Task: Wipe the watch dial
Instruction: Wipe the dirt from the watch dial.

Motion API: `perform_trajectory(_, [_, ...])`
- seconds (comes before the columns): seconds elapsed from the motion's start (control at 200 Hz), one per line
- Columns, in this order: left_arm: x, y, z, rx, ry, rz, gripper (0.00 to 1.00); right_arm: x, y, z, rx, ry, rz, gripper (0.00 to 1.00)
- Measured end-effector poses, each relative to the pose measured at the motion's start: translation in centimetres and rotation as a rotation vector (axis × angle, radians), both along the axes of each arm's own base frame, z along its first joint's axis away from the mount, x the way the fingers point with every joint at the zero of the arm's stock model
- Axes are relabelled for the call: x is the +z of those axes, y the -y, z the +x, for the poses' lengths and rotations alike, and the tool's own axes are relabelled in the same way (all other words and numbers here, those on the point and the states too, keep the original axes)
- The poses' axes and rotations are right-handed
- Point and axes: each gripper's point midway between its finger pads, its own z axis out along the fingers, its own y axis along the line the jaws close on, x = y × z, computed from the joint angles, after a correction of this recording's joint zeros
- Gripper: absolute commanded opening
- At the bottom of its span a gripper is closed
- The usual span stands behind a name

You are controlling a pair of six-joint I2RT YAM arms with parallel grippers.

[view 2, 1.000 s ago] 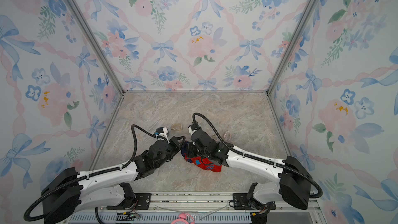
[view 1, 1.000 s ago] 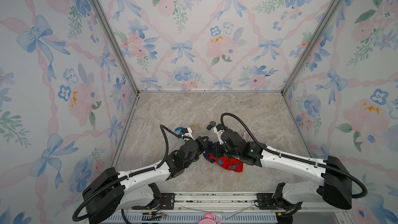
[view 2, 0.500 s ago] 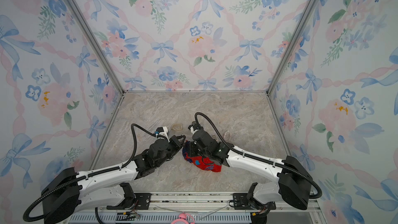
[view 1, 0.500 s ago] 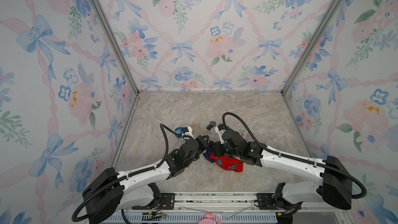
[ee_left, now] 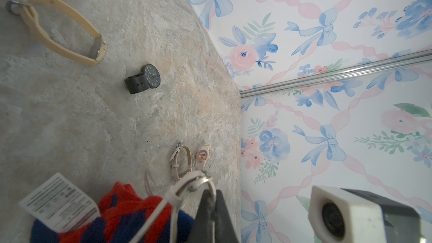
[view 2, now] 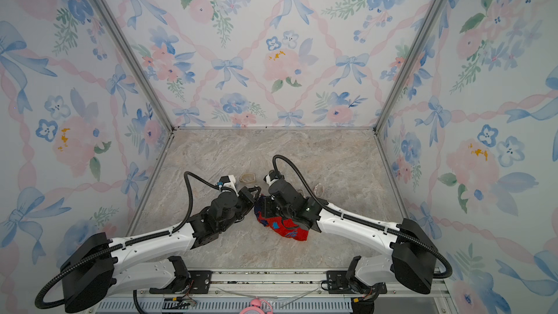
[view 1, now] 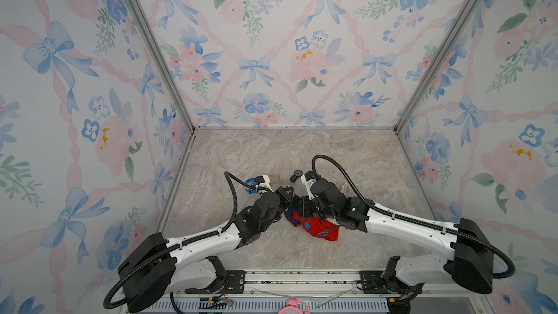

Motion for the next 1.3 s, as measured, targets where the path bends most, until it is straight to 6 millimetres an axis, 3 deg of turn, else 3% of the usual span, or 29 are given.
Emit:
perform_trajectory(0.285, [0.0,0.0,0.0,0.000,-0.001,-0.002,0.00,-0.4,0.1,0.1,-0.003,-0.012,-0.001,0.00])
perform_trajectory(0.65, [0.1,0.1,-0.1,-0.005,-0.005,-0.011,0.00,0.5,0.3,-0.1,-0.004,0.005,0.003,0.00])
perform_trajectory(0.945, [0.3,0.2,-0.3,-0.012,-0.001,-0.017,0.00,-1.4,1.0,0.3,-0.030,-0.015,-0.009,0.00])
perform_trajectory(1.3, [0.6,0.3,-0.3,-0.012,-0.003,-0.032,0.00,0.1,0.8,-0.1,-0.018,-0.003,-0.002,0.00])
